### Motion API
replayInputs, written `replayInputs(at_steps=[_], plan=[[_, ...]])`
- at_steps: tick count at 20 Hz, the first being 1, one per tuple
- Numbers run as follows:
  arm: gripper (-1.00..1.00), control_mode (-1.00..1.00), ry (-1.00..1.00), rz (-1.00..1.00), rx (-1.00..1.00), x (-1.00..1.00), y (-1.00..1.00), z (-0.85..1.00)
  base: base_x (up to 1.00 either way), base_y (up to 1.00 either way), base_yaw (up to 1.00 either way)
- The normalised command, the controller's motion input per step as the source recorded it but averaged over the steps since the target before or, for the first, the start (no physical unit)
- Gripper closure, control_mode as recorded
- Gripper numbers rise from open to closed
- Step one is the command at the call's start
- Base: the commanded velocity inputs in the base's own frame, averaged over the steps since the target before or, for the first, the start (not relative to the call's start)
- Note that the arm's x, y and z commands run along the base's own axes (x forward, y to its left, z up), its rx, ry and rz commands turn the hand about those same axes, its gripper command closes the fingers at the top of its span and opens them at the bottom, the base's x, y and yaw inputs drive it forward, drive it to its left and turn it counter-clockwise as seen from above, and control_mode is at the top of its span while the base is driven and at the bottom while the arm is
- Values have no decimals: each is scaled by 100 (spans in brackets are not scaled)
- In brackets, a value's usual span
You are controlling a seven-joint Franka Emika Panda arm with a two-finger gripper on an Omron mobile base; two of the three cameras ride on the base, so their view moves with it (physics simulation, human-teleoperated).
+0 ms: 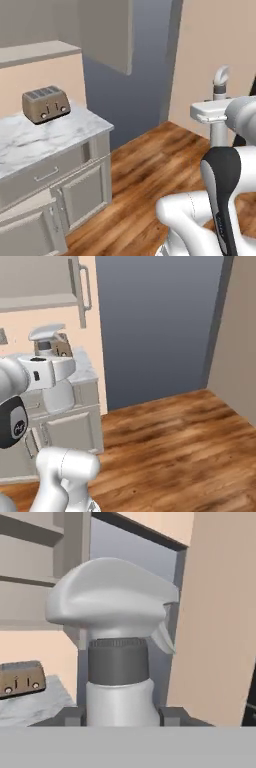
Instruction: Move the cutting board and knife to the sink. Then move spray from the cabinet to the counter.
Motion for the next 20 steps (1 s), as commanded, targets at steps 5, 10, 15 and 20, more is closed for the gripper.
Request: replayInputs(at_steps=[5, 10, 15, 20], plan=[[100, 100, 0, 0, 0, 0, 0, 0, -6, -7, -91], [100, 100, 0, 0, 0, 0, 0, 0, -23, -40, -76], [100, 100, 0, 0, 0, 0, 0, 0, -6, -82, -60], [100, 100, 0, 0, 0, 0, 0, 0, 4, -97, -17]])
